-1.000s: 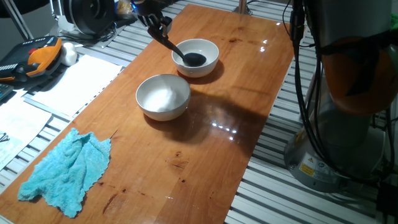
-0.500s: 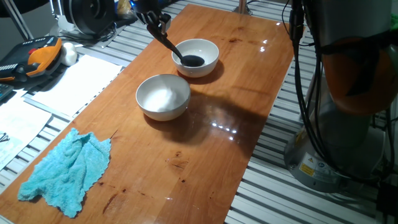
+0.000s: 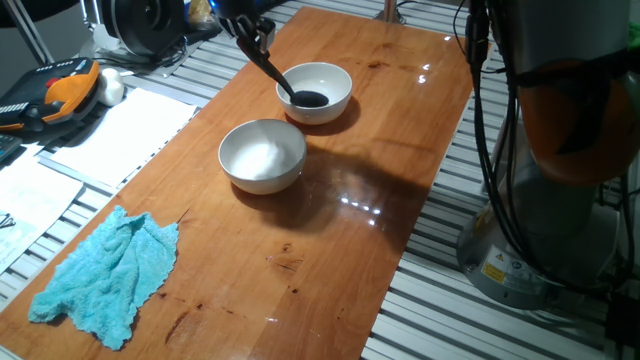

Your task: Scoop water with a large spoon from one bowl to another

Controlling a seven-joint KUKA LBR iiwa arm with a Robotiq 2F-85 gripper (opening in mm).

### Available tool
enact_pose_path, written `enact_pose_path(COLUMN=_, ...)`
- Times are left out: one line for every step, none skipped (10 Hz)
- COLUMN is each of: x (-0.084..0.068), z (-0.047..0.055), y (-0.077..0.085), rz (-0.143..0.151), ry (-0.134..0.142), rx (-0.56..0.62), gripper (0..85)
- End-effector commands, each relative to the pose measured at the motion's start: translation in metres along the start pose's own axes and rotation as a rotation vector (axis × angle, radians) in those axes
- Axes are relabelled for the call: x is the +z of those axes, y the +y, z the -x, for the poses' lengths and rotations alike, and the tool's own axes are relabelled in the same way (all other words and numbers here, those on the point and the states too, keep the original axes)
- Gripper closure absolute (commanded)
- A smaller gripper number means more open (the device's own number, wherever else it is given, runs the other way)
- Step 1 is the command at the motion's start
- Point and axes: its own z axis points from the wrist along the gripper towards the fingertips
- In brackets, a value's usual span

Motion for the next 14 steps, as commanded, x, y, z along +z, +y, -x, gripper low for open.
enact_pose_path(x=-0.001, z=0.0, y=0.0, rz=0.001, ry=-0.003, rx=0.0, gripper=85.0)
enact_pose_path(x=-0.002, z=-0.001, y=0.0, rz=-0.002, ry=-0.007, rx=-0.002, gripper=85.0)
enact_pose_path(x=-0.004, z=-0.001, y=0.0, rz=-0.003, ry=-0.01, rx=0.0, gripper=85.0)
enact_pose_path(x=-0.006, z=-0.001, y=-0.001, rz=-0.004, ry=-0.012, rx=0.0, gripper=85.0)
enact_pose_path(x=-0.006, z=-0.001, y=-0.001, rz=-0.004, ry=-0.014, rx=-0.001, gripper=85.0)
enact_pose_path(x=-0.006, z=-0.001, y=-0.001, rz=-0.003, ry=-0.02, rx=-0.003, gripper=85.0)
enact_pose_path(x=-0.007, z=-0.001, y=-0.001, rz=-0.001, ry=-0.024, rx=-0.007, gripper=85.0)
enact_pose_path(x=-0.007, z=-0.001, y=-0.001, rz=-0.001, ry=-0.024, rx=-0.01, gripper=85.0)
enact_pose_path(x=-0.008, z=-0.001, y=-0.002, rz=-0.001, ry=-0.024, rx=-0.01, gripper=85.0)
enact_pose_path(x=-0.008, z=-0.001, y=-0.002, rz=-0.004, ry=-0.021, rx=-0.01, gripper=85.0)
enact_pose_path(x=-0.009, z=-0.001, y=-0.002, rz=-0.006, ry=-0.022, rx=-0.015, gripper=85.0)
enact_pose_path(x=-0.01, z=0.0, y=-0.003, rz=-0.004, ry=-0.032, rx=-0.017, gripper=85.0)
enact_pose_path(x=-0.011, z=0.0, y=-0.004, rz=-0.002, ry=-0.038, rx=-0.02, gripper=85.0)
enact_pose_path(x=-0.012, z=0.0, y=-0.005, rz=-0.001, ry=-0.039, rx=-0.023, gripper=85.0)
